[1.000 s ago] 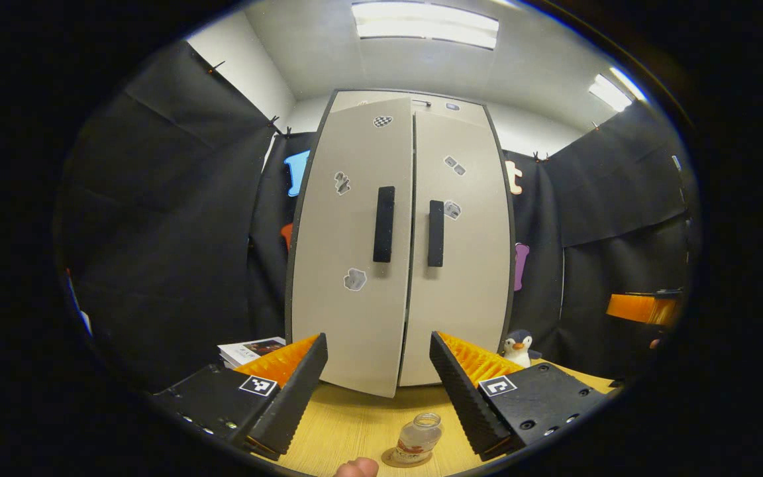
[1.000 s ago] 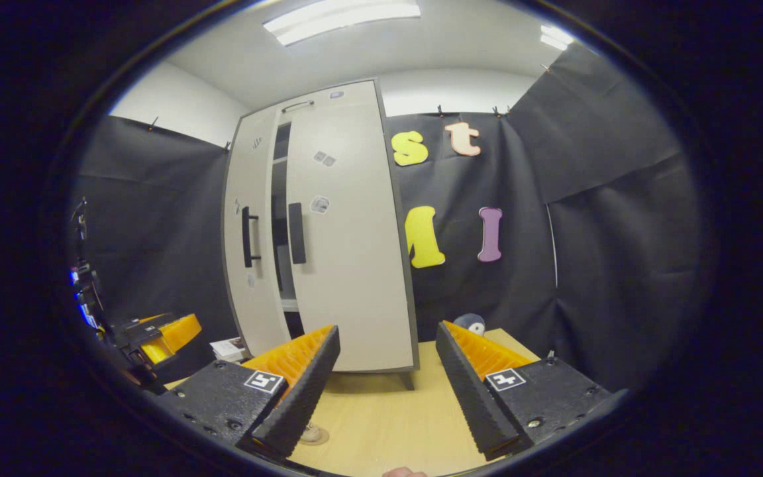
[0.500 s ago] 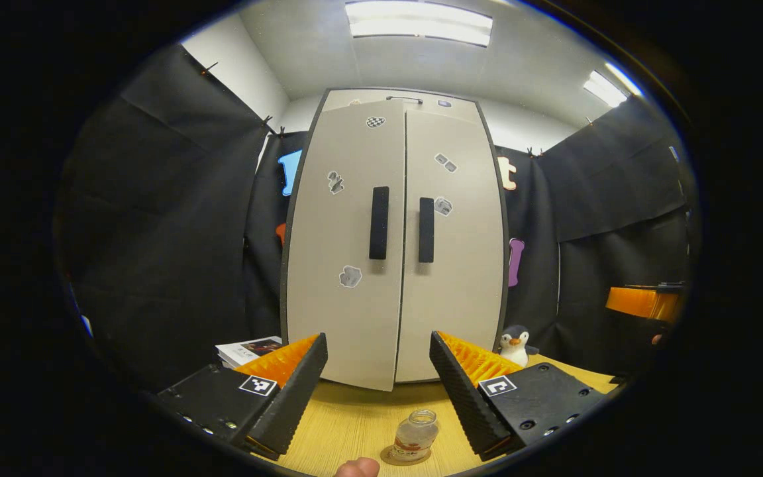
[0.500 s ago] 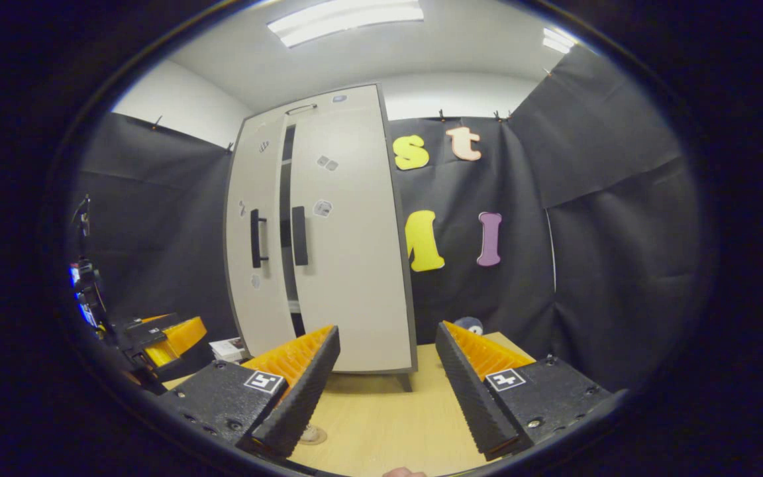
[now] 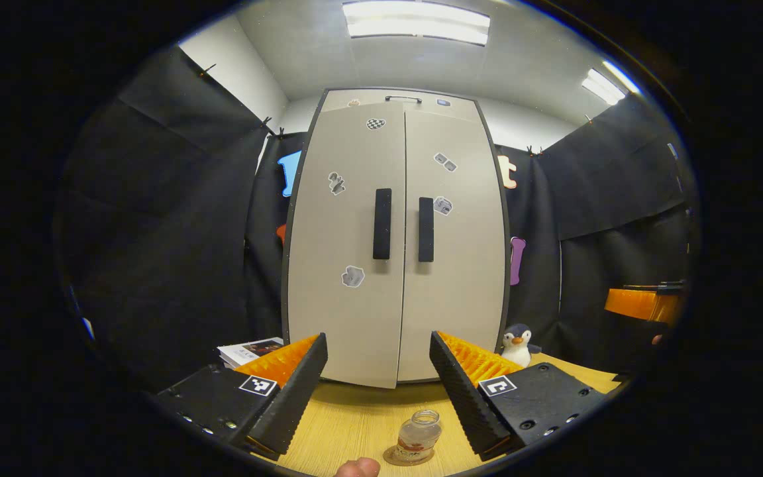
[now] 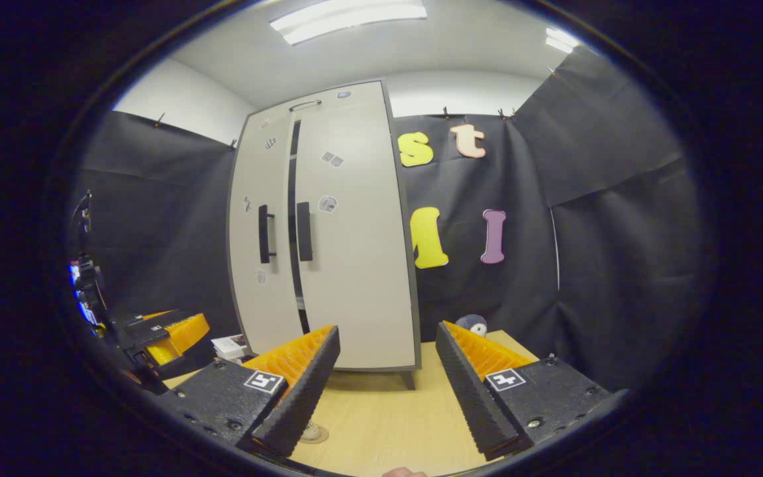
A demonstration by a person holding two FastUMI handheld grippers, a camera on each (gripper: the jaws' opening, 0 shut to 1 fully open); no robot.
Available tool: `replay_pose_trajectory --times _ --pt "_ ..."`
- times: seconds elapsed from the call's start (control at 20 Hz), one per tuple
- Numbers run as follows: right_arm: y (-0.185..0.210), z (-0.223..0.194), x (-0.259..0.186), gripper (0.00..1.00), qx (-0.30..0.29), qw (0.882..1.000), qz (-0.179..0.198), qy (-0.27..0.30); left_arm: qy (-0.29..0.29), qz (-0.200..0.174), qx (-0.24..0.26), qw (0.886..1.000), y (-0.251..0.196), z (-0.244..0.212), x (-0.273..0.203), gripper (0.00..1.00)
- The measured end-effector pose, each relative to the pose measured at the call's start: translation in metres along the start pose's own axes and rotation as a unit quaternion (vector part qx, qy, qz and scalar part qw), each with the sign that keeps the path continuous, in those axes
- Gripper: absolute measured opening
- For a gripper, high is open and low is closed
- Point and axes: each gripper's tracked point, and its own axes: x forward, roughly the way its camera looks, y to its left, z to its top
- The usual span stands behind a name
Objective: Grasp the bottle in the cabinet with the left hand and place it on the coaster, then close the right door with the right hand and the left door with the left hand.
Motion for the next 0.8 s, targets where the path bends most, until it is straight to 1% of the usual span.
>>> replay_pose_trajectory --times 0.45,0.65,0.8 --pt "0.0014 0.0005 0.0053 0.96 0.0 1.0 0.005 0.0 -0.005 -0.007 -0.001 1.0 -0.0053 0.0032 0.0051 0.95" --pt "0.0023 -0.0009 0.0022 0.95 0.006 1.0 0.009 0.001 -0.003 0.001 -0.003 1.0 -0.0004 0.0006 0.0042 0.95" --pt "-0.0003 -0.0033 0.0019 0.96 0.004 1.0 0.006 0.009 -0.004 0.004 0.001 1.0 0.0034 0.0026 0.0058 0.95"
